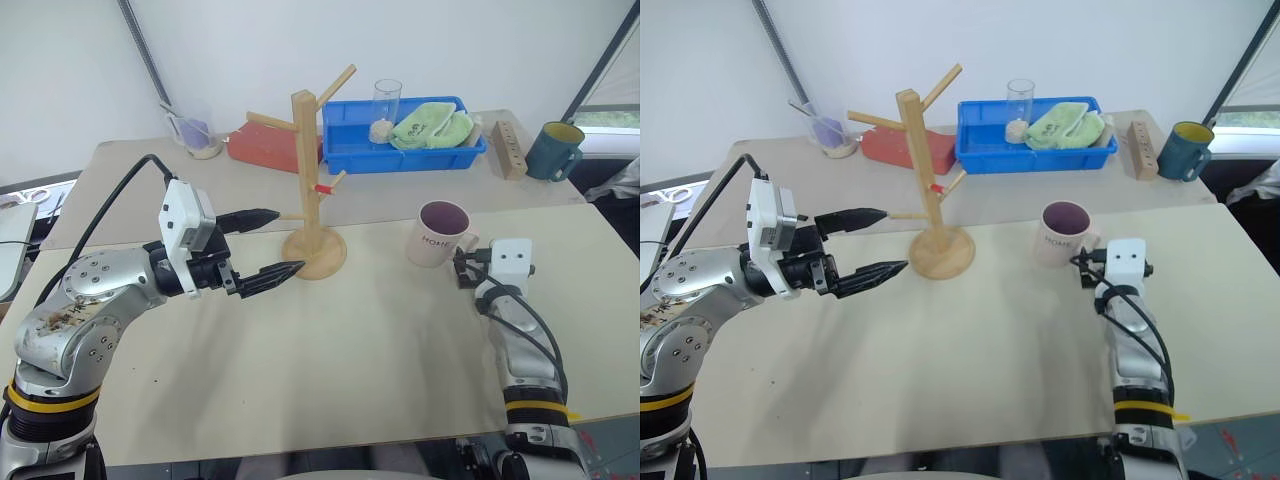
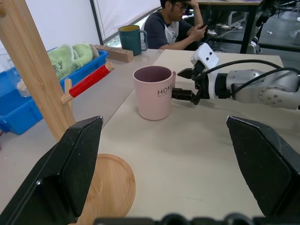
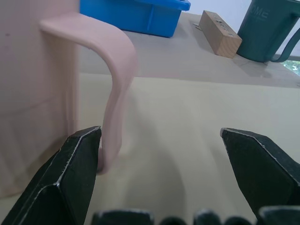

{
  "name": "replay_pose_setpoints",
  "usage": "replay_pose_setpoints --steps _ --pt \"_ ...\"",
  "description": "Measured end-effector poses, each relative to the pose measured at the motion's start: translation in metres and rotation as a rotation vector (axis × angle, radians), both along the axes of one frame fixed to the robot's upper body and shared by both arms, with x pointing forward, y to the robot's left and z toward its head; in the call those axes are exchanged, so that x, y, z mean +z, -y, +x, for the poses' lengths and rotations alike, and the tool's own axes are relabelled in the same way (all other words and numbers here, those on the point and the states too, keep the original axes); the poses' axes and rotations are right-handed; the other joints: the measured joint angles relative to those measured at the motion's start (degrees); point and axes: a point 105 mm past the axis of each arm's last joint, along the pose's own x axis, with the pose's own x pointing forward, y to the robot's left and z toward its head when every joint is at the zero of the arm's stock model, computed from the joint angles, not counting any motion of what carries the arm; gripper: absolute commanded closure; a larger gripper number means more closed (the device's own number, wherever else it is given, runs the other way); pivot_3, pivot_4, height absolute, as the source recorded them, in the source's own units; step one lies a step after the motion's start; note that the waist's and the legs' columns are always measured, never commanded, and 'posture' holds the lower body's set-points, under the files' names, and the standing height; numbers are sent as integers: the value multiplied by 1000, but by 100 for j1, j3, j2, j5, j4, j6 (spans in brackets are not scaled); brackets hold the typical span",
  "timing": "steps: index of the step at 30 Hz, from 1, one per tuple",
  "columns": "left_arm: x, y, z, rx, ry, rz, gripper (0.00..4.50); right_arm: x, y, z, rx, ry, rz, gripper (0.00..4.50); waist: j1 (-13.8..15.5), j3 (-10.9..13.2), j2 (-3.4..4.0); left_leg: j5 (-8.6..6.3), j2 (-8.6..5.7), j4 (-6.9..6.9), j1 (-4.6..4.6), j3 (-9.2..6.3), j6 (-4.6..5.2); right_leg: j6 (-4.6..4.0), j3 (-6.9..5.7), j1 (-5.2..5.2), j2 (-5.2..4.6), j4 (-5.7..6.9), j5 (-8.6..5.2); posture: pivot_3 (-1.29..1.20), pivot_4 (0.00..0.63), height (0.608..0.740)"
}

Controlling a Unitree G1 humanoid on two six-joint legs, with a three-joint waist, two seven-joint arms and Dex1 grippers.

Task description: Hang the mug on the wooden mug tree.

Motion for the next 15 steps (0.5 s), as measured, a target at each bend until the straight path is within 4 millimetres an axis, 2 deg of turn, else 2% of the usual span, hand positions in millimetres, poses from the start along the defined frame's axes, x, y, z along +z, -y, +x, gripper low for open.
replay_pose_setpoints --steps 11,12,15 --pt "-4 -5 -1 19 -14 3 0 -3 -27 5 145 -4 64 4256 -2 -2 3 1 1 0 7 -1 1 1 2 6 2 4 0 0 150 740" --pt "-4 -5 -1 19 -15 3 0 -3 -27 5 153 0 65 4476 -1 -2 3 1 1 0 9 -1 1 1 2 6 2 4 0 0 150 740" --pt "-4 -5 -1 21 -14 3 0 0 -34 5 225 2 42 4476 0 -2 4 1 0 0 4 0 1 0 3 5 1 2 0 0 150 740"
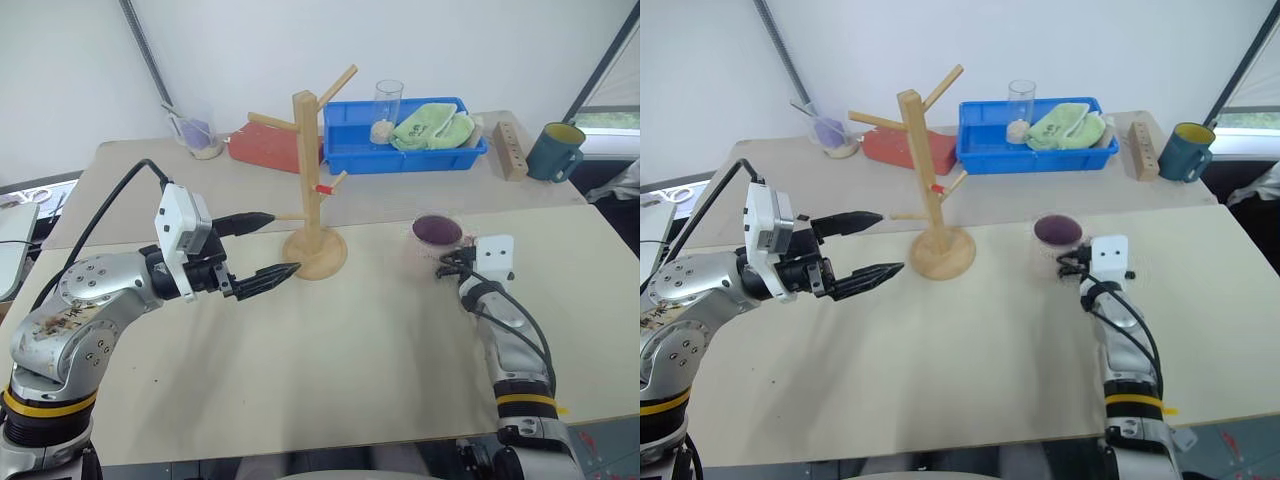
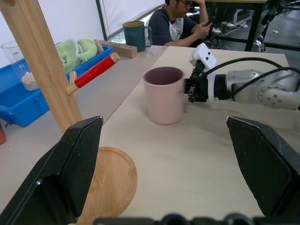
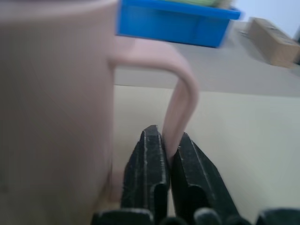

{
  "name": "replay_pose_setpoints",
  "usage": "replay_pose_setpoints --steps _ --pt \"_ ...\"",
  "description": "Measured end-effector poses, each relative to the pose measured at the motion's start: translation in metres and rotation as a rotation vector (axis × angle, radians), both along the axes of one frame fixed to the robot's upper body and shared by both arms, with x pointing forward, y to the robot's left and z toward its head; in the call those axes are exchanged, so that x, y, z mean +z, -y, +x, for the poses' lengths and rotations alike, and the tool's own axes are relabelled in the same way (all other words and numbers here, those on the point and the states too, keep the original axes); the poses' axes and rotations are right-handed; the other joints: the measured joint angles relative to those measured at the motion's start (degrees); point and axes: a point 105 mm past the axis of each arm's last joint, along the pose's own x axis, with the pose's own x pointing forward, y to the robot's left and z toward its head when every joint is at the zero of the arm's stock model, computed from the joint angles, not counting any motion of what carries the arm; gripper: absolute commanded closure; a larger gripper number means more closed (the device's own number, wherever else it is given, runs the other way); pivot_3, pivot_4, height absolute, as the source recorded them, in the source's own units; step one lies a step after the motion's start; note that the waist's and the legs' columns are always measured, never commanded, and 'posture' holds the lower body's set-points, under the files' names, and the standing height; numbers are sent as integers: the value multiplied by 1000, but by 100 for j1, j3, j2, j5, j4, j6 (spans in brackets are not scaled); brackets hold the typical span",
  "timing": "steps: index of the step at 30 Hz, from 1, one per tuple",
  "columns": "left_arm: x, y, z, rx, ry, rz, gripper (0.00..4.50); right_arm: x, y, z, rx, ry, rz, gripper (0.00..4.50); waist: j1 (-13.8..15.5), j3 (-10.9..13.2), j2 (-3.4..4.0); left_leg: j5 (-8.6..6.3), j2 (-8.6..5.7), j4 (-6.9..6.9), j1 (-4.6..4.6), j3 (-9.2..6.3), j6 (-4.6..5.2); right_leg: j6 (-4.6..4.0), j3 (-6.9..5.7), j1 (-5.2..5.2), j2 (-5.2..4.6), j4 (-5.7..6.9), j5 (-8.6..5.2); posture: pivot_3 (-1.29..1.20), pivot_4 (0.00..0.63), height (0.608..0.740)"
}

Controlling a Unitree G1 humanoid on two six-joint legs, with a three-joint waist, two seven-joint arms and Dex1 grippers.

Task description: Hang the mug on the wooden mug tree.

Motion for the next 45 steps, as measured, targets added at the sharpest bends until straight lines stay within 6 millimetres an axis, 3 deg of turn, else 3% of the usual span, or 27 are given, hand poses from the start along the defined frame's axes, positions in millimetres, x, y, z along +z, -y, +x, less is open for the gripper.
replay_pose_setpoints --steps 2,5,9,12,19,27,45 --pt "0 -1 0 2 0 1 0 7 -1 0 79 -1 -24 4476 1 1 0 0 0 1 -2 1 0 0 1 -1 0 0 0 0 150 740" --pt "3 -7 0 23 0 4 0 40 -11 6 270 37 -80 4476 -18 2 2 0 0 1 -10 3 1 1 4 6 1 3 0 0 150 740" --pt "9 -16 -1 55 2 -31 0 109 -51 3 610 116 -210 4476 -72 2 1 1 10 -1 1 -4 1 2 2 10 14 14 1 0 150 740" --pt "12 -22 -2 82 -19 -61 0 131 -78 -6 776 120 -258 4476 -70 5 -4 0 39 1 17 -14 0 -2 3 8 46 4 -1 0 150 740" --pt "26 -34 -4 136 -17 -114 0 136 -128 -21 1029 32 -319 4476 -40 4 -2 0 55 0 3 -9 0 -5 2 -9 58 3 -2 0 150 740" --pt "27 -32 -13 147 -21 -134 0 144 -154 -16 1034 30 -399 4476 10 -4 10 -13 57 -3 2 -4 -22 -15 3 -21 58 3 3 0 150 740" --pt "25 -32 -14 166 -27 -138 0 137 -170 -10 991 -10 -450 4476 2 -9 19 -15 58 -4 6 -3 -24 -17 3 -24 59 4 3 0 150 740"
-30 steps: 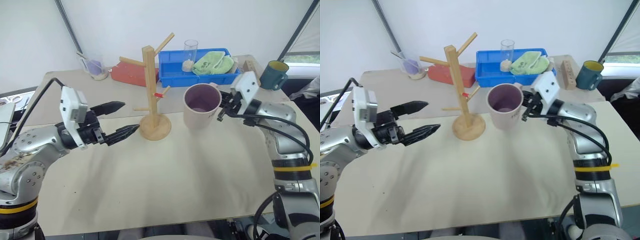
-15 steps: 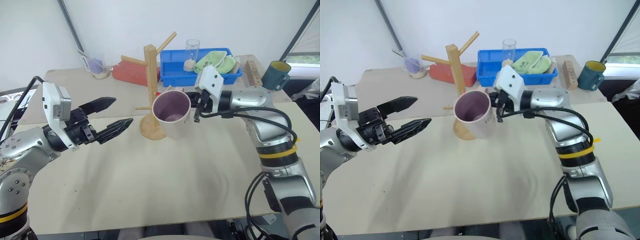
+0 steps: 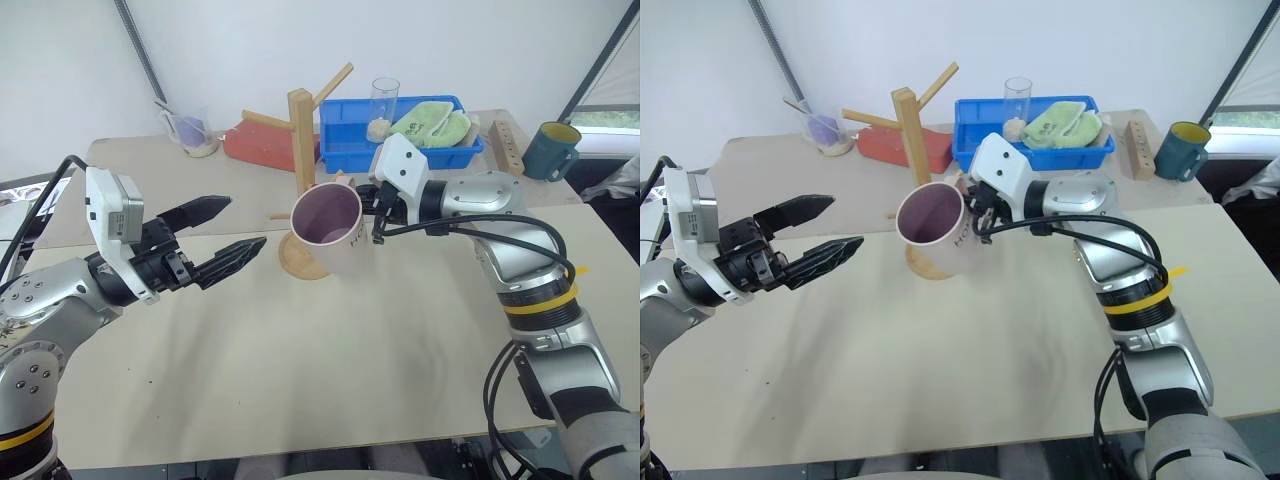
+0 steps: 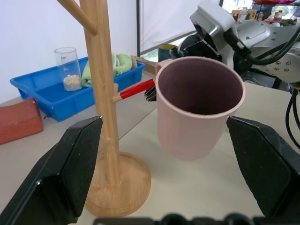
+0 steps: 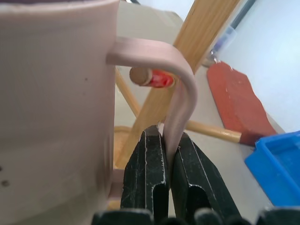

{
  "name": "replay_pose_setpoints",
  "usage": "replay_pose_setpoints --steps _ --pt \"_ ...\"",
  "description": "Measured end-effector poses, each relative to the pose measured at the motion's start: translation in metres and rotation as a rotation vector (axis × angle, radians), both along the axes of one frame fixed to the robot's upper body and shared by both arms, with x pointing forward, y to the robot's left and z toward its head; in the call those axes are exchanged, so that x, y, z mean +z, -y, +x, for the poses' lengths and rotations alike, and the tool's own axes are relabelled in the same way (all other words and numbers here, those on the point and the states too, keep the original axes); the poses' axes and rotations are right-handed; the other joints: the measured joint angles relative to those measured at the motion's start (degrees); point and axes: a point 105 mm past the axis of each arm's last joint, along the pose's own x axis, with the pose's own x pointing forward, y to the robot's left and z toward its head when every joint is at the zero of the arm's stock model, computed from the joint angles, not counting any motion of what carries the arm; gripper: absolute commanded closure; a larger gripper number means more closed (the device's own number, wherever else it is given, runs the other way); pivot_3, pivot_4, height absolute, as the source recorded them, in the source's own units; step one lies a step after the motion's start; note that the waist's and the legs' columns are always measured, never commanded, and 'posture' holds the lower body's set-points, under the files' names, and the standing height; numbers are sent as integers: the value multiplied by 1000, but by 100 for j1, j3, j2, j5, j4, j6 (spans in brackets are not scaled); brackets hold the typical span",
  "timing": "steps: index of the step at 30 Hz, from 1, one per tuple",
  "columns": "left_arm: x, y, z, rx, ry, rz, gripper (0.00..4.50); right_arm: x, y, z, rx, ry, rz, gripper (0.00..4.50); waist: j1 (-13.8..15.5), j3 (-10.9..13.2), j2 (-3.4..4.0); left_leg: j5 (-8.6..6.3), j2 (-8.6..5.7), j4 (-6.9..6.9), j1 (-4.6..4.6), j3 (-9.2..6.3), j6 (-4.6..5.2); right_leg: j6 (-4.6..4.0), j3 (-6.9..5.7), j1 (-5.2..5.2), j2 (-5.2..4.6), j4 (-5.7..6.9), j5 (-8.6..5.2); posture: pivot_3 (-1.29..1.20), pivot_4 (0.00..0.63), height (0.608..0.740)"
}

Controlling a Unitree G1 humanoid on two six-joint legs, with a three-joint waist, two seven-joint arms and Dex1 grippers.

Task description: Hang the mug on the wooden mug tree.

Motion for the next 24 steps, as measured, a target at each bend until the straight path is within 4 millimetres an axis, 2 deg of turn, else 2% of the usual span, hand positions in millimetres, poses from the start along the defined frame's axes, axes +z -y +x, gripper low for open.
replay_pose_setpoints --steps 8,17,24 --pt "0 0 0 -1 0 7 0 6 -6 2 -7 20 -8 4476 5 0 0 -2 0 0 -1 0 -3 0 0 0 0 -1 0 0 150 740" --pt "0 0 0 0 0 10 0 2 -6 4 -30 4 -21 4476 6 0 1 -2 0 -1 0 0 -4 0 -1 -1 0 -1 0 0 150 740" --pt "-1 0 0 -2 -3 10 0 3 -15 8 -65 19 -35 4476 2 -1 1 -3 1 -3 2 0 -4 -1 0 -3 0 -1 0 0 150 740"
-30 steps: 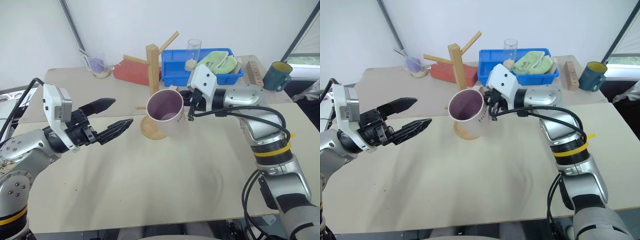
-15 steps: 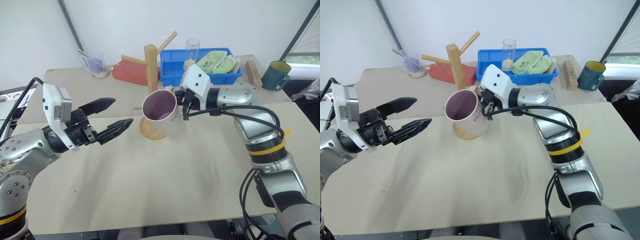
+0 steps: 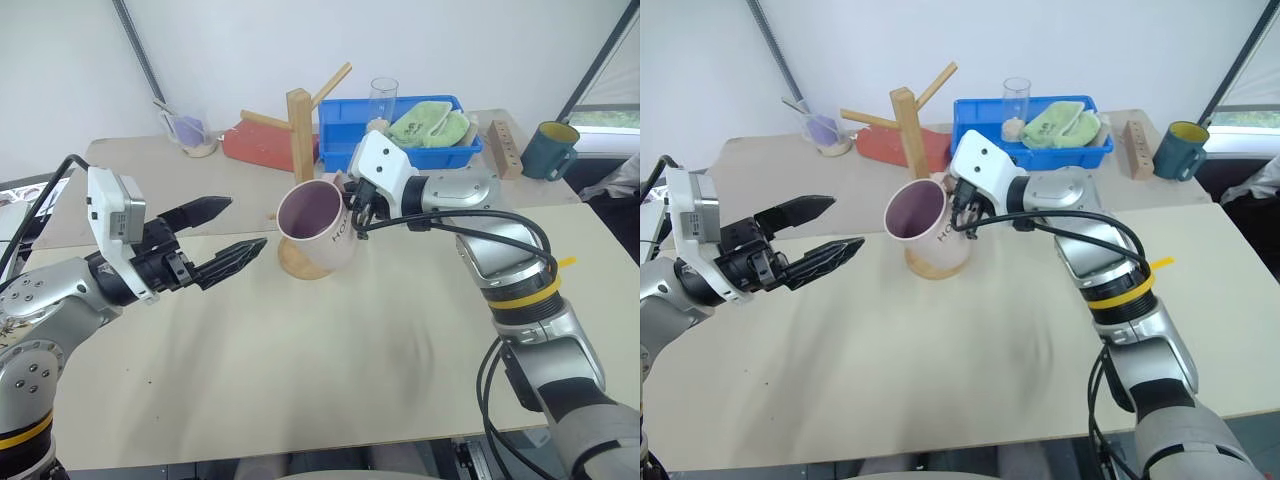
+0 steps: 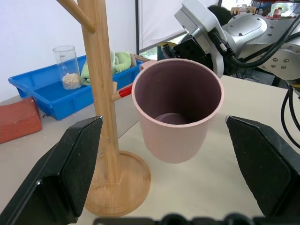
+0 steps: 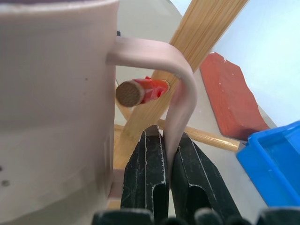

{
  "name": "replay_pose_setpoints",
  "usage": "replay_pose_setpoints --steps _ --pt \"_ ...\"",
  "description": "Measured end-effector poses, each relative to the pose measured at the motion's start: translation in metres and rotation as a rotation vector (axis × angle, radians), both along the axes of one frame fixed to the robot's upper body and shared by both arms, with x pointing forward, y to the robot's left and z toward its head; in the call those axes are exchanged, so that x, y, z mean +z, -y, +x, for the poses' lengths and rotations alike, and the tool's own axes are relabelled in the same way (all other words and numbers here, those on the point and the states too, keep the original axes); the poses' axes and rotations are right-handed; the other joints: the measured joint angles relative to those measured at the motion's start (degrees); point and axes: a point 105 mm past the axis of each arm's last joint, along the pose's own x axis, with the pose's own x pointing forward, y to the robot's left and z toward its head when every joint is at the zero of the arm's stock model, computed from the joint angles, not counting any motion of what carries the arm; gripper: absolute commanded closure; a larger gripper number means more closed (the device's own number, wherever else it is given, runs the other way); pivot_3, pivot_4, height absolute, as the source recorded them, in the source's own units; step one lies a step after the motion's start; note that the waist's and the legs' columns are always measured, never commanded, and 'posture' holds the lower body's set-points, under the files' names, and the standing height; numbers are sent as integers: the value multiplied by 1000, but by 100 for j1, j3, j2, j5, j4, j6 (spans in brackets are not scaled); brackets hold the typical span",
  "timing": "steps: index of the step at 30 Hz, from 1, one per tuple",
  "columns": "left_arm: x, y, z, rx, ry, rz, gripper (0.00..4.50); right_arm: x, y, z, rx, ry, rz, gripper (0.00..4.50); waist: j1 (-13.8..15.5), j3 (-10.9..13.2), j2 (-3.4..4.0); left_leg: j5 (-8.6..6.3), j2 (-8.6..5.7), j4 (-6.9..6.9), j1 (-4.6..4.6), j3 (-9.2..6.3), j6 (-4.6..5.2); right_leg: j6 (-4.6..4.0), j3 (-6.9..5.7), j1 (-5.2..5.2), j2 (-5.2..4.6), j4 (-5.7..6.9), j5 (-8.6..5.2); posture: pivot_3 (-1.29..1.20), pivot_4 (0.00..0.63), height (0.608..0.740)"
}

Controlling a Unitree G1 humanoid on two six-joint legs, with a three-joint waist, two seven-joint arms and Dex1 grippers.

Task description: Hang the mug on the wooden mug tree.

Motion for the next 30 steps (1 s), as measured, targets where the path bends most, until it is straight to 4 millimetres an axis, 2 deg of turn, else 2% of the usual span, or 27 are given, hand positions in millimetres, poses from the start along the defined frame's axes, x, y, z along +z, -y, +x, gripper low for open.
replay_pose_setpoints --steps 6,8,19,23,30 --pt "0 0 0 3 0 0 0 -2 -5 0 -5 0 2 4476 0 0 0 -1 0 0 0 0 -1 0 0 0 0 -1 0 0 150 740" --pt "0 0 0 4 0 0 0 -2 -5 0 -7 1 0 3659 1 0 0 -1 0 -1 0 0 -2 0 0 0 0 -1 0 0 150 740" --pt "-1 0 1 4 -5 0 0 1 1 2 -24 8 2 17 -1 0 0 -1 0 -2 2 0 -2 0 0 0 0 -2 0 0 150 740" --pt "-1 0 1 4 -2 0 0 3 7 2 -21 -10 10 17 -1 0 -1 -1 0 -2 1 0 -2 -1 0 0 0 -2 0 0 150 740" --pt "-2 -2 3 17 -1 7 0 13 29 -3 -23 -94 55 17 8 2 -2 -3 -1 -1 -3 1 -5 -2 0 0 -1 -6 -1 0 150 740"
